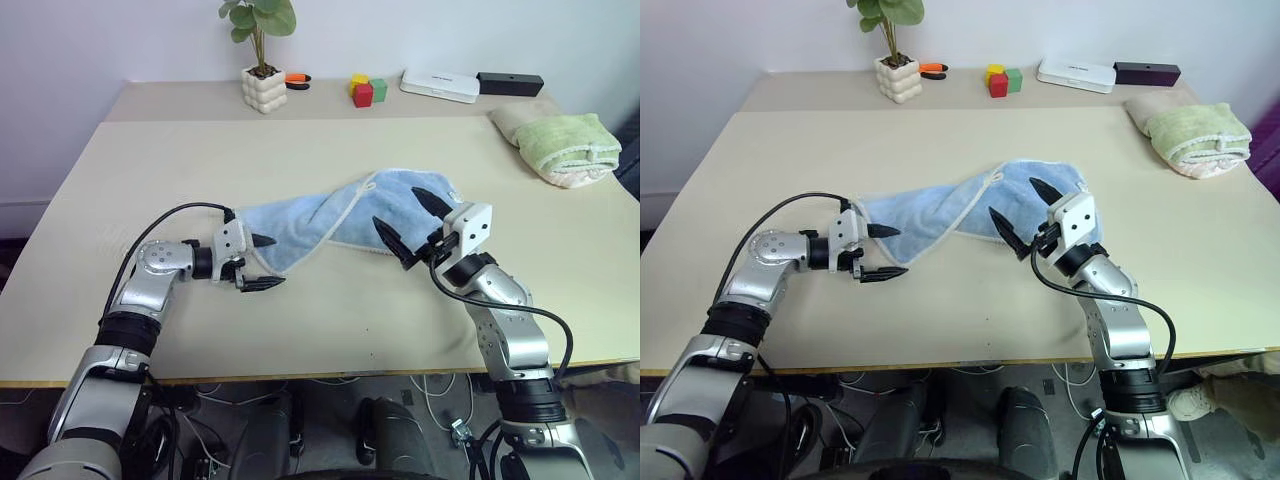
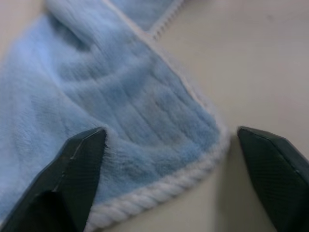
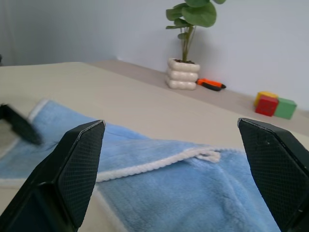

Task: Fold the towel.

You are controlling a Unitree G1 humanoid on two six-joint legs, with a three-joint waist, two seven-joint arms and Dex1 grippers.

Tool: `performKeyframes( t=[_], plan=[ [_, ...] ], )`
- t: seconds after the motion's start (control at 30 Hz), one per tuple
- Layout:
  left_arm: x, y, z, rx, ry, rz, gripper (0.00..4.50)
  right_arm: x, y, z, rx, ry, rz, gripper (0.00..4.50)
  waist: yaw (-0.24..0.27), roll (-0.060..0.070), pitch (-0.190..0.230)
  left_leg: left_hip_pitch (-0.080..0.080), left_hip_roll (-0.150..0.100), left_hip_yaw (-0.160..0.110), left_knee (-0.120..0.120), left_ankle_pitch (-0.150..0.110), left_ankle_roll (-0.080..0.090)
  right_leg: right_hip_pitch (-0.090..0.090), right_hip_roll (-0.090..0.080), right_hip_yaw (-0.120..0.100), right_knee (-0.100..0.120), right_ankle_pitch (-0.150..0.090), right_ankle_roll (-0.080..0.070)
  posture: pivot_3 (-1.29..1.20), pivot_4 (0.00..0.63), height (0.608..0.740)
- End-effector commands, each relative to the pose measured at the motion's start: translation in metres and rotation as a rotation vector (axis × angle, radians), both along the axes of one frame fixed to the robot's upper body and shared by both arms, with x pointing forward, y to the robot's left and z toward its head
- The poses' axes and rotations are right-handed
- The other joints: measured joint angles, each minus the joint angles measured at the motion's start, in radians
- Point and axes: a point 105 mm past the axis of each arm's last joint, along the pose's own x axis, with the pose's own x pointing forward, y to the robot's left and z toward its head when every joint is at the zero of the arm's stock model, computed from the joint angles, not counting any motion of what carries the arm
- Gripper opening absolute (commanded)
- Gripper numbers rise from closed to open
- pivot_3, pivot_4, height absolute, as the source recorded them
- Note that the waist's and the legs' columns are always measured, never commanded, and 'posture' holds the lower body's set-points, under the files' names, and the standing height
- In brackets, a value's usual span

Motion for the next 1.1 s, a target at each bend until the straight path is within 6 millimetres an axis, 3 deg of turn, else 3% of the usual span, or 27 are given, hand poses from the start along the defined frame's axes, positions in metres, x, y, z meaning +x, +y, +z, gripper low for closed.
performKeyframes(
  t=[0.03, 0.2, 0.33, 0.47, 0.57, 0.63, 0.73, 0.83, 1.1],
  plan=[
    [-0.003, 0.006, -0.011, 0.066, 0.047, -0.005, 2.21, -0.008, 0.005, 0.017, 0.009, -0.084, 0.001, 4.5, -0.001, 0.0, 0.0, 0.0, 0.0, 0.0, 0.0, 0.0, 0.0, 0.0, 0.0, 0.0, 0.0, 0.0, 0.0, 0.0, 0.15, 0.74],
    [-0.003, 0.003, -0.012, 0.059, 0.047, -0.015, 0.02, -0.009, 0.002, 0.016, 0.009, -0.083, -0.016, 4.5, -0.001, 0.0, 0.0, 0.001, 0.0, 0.0, 0.0, 0.0, 0.0, 0.0, 0.0, 0.0, 0.0, 0.0, 0.0, 0.0, 0.15, 0.74],
    [-0.001, 0.003, 0.002, -0.016, 0.012, -0.01, 0.02, -0.006, 0.0, 0.014, -0.011, -0.077, -0.024, 4.5, -0.002, 0.0, 0.0, 0.001, 0.0, 0.0, 0.0, 0.0, 0.0, 0.0, 0.0, 0.0, 0.0, 0.0, 0.0, 0.0, 0.15, 0.74],
    [-0.008, 0.014, 0.033, -0.163, -0.011, -0.023, 0.02, 0.004, -0.008, 0.011, -0.048, -0.063, -0.053, 4.5, -0.006, 0.0, 0.0, 0.0, 0.0, 0.0, 0.0, 0.0, 0.0, 0.0, 0.0, 0.0, 0.0, 0.0, 0.0, 0.0, 0.15, 0.74],
    [-0.02, 0.029, 0.054, -0.256, -0.006, -0.028, 0.02, 0.019, -0.021, 0.012, -0.071, -0.052, -0.114, 4.5, -0.016, 0.0, 0.001, 0.0, 0.001, 0.0, 0.0, 0.0, 0.0, 0.0, 0.0, 0.0, 0.001, 0.0, 0.0, 0.0, 0.15, 0.74],
    [-0.033, 0.042, 0.061, -0.268, -0.021, -0.023, 0.02, 0.039, -0.038, 0.011, -0.138, -0.025, -0.204, 4.5, -0.024, 0.0, 0.001, 0.0, 0.001, 0.0, 0.0, 0.0, 0.0, 0.0, 0.0, 0.0, 0.0, 0.0, 0.0, 0.0, 0.15, 0.74],
    [-0.052, 0.051, 0.061, -0.275, 0.002, -0.017, 0.02, 0.065, -0.063, 0.016, -0.155, 0.009, -0.321, 4.5, -0.029, 0.001, 0.001, 0.0, 0.0, 0.001, 0.0, 0.001, -0.002, -0.001, 0.0, 0.001, 0.0, 0.0, 0.0, 0.0, 0.15, 0.74],
    [-0.072, 0.055, 0.057, -0.281, 0.039, -0.018, 0.02, 0.088, -0.076, 0.023, -0.14, 0.038, -0.382, 4.5, -0.031, 0.001, 0.001, 0.0, 0.0, 0.001, -0.001, 0.003, -0.004, -0.001, 0.0, 0.002, 0.0, 0.0, 0.0, 0.0, 0.15, 0.74],
    [-0.119, 0.061, 0.039, -0.279, 0.189, 0.039, 0.02, 0.116, -0.067, 0.006, -0.379, 0.098, -0.331, 4.5, -0.033, 0.002, 0.002, 0.0, 0.001, 0.003, -0.002, 0.003, -0.005, -0.002, 0.0, 0.003, 0.0, 0.0, 0.0, 0.0, 0.15, 0.74]
  ],
)
